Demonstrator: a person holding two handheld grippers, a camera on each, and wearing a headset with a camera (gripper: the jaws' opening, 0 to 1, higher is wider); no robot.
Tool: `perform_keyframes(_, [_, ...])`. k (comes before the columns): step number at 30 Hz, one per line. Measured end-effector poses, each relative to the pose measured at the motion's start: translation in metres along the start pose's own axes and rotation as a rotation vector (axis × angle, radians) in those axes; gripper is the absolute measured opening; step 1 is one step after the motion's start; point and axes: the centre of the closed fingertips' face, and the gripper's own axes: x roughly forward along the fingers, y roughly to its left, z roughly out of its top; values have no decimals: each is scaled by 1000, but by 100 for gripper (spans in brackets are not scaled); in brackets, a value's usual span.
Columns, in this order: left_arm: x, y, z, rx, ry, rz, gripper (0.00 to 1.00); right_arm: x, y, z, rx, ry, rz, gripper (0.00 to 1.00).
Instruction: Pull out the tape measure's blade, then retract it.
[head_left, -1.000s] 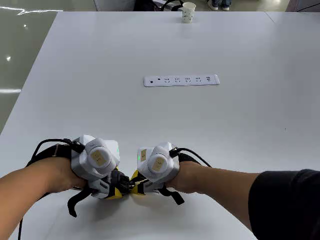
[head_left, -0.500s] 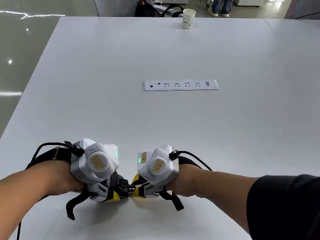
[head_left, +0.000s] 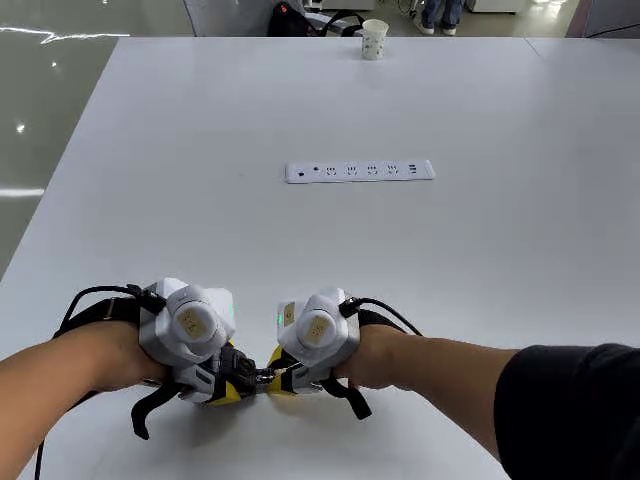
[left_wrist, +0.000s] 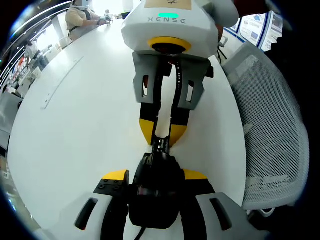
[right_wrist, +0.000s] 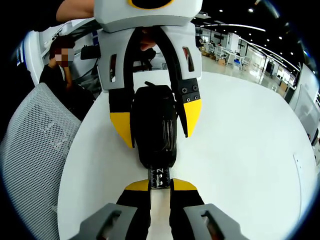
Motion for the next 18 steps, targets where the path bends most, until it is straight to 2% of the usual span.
perform_keyframes(18, [0,0,1,14,-5,14,35,-8,-1,-13,25,27,5,10])
